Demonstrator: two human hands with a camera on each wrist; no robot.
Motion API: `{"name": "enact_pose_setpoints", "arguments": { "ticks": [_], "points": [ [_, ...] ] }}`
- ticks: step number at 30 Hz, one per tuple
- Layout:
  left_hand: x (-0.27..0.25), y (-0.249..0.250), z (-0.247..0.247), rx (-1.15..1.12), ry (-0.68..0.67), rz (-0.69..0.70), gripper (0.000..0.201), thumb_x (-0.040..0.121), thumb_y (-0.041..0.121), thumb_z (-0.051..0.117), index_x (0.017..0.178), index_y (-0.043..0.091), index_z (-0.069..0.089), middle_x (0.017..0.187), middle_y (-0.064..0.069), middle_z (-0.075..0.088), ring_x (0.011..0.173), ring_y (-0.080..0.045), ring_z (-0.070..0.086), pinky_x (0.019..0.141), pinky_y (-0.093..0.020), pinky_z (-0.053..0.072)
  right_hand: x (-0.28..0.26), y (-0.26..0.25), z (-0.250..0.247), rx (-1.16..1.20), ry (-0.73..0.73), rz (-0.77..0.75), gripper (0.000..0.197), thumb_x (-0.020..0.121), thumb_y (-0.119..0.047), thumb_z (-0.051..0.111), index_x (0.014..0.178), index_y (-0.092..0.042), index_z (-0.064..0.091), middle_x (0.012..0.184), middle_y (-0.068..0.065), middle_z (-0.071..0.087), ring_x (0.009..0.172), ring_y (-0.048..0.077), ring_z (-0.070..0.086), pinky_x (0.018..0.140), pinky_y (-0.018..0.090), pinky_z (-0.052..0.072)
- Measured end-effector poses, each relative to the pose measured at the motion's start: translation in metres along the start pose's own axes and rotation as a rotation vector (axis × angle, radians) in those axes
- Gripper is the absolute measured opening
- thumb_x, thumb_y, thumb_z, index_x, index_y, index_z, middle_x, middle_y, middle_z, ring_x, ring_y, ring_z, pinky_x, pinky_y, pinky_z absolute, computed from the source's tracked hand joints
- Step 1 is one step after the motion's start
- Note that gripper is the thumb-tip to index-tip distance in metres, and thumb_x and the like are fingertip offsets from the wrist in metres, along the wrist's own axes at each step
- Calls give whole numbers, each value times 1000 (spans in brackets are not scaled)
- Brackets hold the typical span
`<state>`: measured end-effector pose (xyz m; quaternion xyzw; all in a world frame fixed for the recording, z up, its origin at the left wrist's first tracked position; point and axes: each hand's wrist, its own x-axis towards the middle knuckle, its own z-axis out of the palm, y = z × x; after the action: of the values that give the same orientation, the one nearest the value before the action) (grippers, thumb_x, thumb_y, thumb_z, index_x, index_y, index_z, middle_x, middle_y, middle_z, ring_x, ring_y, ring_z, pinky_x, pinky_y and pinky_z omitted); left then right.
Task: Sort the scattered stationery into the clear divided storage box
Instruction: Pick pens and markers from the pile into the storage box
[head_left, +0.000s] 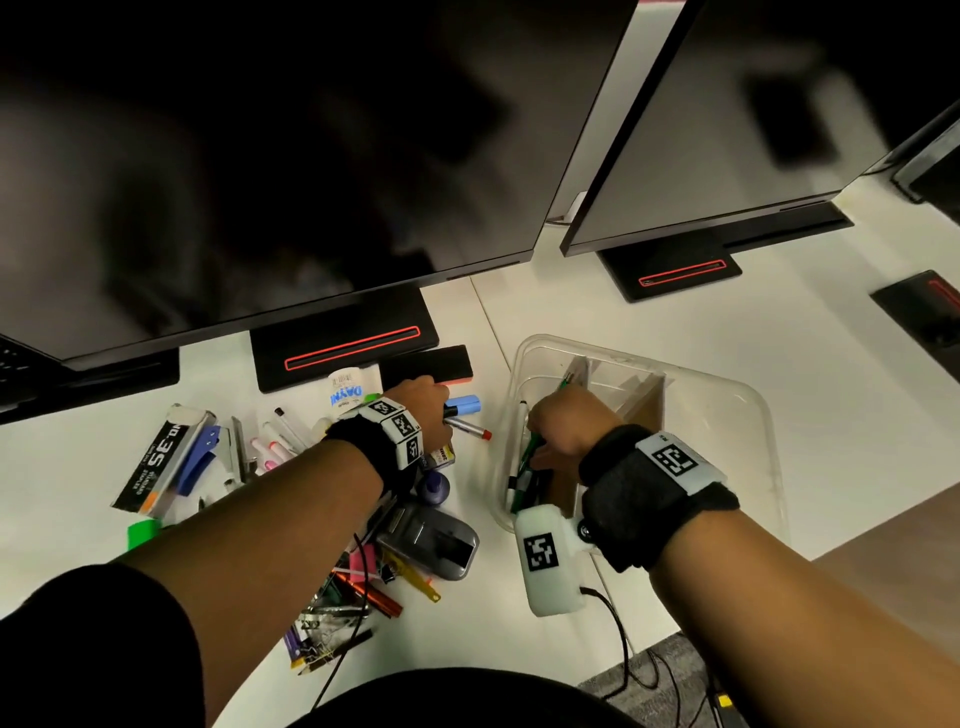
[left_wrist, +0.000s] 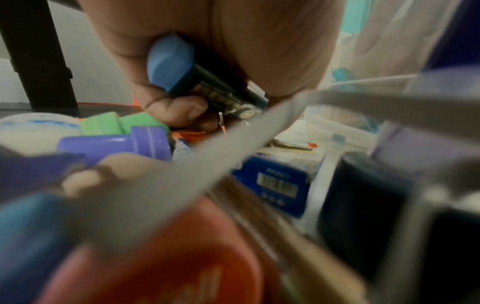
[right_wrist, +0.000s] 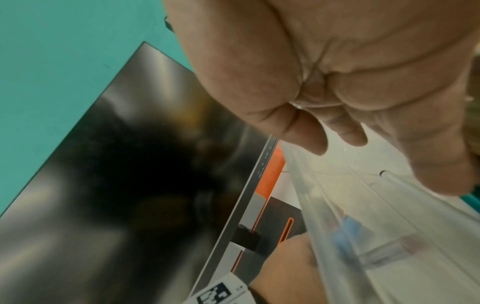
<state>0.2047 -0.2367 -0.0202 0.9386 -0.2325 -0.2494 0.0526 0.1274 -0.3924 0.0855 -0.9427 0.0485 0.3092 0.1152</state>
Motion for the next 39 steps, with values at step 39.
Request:
{"name": "enact_pose_setpoints", "arguments": {
  "ticks": [39],
  "points": [
    [-14, 0, -29, -74, 85, -26, 22, 88, 29, 56, 105, 15, 54, 105, -7, 61, 104, -27, 55, 77, -31, 38, 17, -15, -16, 384, -92, 323, 41, 98, -11, 41, 137, 1, 43, 145, 17, 42, 134, 29, 40, 103, 28, 37]
  ]
}}
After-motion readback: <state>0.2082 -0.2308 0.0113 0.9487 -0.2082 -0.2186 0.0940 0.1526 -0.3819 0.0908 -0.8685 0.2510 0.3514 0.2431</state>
